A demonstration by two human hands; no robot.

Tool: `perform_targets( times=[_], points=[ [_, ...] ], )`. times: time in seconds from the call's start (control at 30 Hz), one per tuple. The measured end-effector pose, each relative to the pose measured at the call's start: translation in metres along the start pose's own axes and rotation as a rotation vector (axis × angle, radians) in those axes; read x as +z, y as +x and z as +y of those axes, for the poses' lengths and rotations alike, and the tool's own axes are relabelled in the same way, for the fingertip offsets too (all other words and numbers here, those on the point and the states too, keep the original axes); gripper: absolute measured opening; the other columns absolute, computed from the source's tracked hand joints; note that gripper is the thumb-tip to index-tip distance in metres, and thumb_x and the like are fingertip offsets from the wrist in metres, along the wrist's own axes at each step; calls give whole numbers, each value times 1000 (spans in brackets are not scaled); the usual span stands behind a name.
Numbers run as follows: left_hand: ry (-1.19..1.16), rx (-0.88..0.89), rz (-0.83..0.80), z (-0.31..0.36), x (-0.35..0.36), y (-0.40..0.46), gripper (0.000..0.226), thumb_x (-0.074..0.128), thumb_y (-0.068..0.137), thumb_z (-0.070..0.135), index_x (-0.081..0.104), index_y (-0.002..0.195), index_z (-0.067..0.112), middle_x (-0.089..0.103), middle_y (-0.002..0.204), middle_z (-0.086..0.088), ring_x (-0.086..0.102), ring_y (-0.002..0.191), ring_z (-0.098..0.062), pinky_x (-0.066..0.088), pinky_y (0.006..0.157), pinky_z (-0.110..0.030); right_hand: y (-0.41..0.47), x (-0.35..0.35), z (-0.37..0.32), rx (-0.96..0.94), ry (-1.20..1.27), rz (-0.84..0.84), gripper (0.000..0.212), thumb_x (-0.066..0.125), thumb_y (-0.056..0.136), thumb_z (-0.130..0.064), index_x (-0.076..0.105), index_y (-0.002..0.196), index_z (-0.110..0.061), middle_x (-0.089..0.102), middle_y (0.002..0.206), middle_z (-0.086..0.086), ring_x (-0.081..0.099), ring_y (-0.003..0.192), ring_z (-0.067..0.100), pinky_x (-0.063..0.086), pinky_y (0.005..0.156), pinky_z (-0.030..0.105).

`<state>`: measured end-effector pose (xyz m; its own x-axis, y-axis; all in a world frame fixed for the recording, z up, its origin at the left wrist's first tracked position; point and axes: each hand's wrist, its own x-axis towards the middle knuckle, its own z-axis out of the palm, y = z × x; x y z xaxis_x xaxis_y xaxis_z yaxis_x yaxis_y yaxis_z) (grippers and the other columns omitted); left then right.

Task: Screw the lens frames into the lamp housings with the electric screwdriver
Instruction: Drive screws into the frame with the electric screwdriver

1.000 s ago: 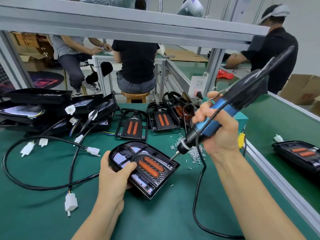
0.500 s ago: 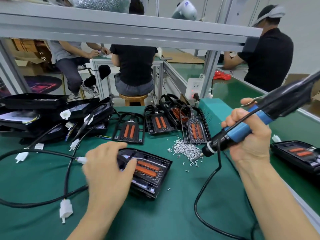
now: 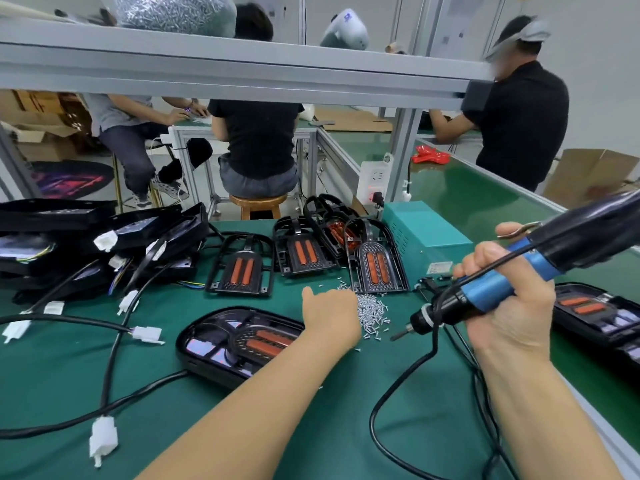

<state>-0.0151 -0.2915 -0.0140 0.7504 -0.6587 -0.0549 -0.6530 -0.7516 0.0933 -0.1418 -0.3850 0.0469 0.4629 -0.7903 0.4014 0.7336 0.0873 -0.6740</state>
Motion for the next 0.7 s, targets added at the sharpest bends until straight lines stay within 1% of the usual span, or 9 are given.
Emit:
perform_targets(
  times=[0.07, 0.17, 0.27, 0.33, 0.37, 0.43, 0.47, 0.57, 0.7],
  points=[
    [-2, 6, 28, 2, 3, 0, 28, 58, 84, 7, 39, 65, 14, 43, 56, 1, 40, 55, -19, 25, 104, -40, -1, -3, -1, -3, 1, -3, 23, 51, 72, -3, 52, 90, -16, 49, 54, -5, 48, 47, 13, 43, 55, 21],
    [27, 71, 17, 5, 3, -4, 22, 52, 82, -2, 42, 70, 14, 50, 63, -2, 38, 56, -20, 27, 103, -39, -2, -4, -1, -5, -5, -1, 23, 51, 72, -3, 52, 90, -16, 49, 53, -4, 48, 47, 13, 44, 55, 21],
    [-43, 127, 4, 4, -6, -9, 27, 51, 85, -2, 41, 63, 11, 50, 67, -4, 43, 59, -22, 39, 91, -38, -4, -3, -2, -3, 4, 4, 22, 50, 72, -3, 52, 90, -17, 48, 54, -5, 48, 47, 12, 44, 55, 20],
    [-334, 127, 53, -4, -21, -13, 15, 52, 87, 1, 59, 75, 4, 62, 80, -6, 58, 73, -24, 49, 77, -35, -4, -1, -4, 3, 27, 4, 22, 49, 73, -3, 52, 90, -18, 48, 54, -5, 48, 47, 12, 45, 55, 20],
    [-509, 126, 87, -12, -30, -17, 14, 55, 86, 4, 66, 79, 5, 66, 81, -2, 62, 75, -17, 52, 72, -31, -4, 1, -6, 8, 45, 5, 22, 49, 74, -4, 52, 90, -18, 48, 53, -6, 47, 47, 11, 45, 55, 20],
    [-882, 132, 104, -35, -45, -30, 13, 65, 82, 8, 72, 73, 14, 67, 68, 7, 59, 63, -2, 48, 59, -15, -3, 6, -9, 20, 90, 10, 21, 48, 76, -6, 53, 92, -20, 47, 52, -8, 45, 48, 8, 43, 56, 18],
    [-1077, 134, 85, -48, -50, -39, 13, 68, 80, 8, 72, 70, 16, 67, 65, 6, 58, 60, -1, 46, 56, -13, -3, 9, -10, 26, 118, 16, 22, 47, 77, -7, 54, 93, -20, 47, 53, -9, 44, 48, 7, 43, 56, 17],
    [-1534, 14, 56, -82, -51, -67, 10, 74, 73, 4, 76, 72, 14, 69, 71, -6, 61, 63, -10, 51, 58, -18, -3, 25, -7, 50, 229, 34, 19, 48, 82, -9, 56, 97, -18, 44, 56, -11, 42, 49, 4, 41, 56, 17],
    [-1879, -153, 34, -108, -36, -100, 16, 70, 61, 3, 78, 75, 6, 72, 76, -14, 65, 61, -14, 54, 55, -21, -10, 52, 4, 102, 342, 13, 8, 48, 88, -14, 53, 91, -19, 45, 57, -11, 42, 50, 4, 42, 58, 17]
  ],
)
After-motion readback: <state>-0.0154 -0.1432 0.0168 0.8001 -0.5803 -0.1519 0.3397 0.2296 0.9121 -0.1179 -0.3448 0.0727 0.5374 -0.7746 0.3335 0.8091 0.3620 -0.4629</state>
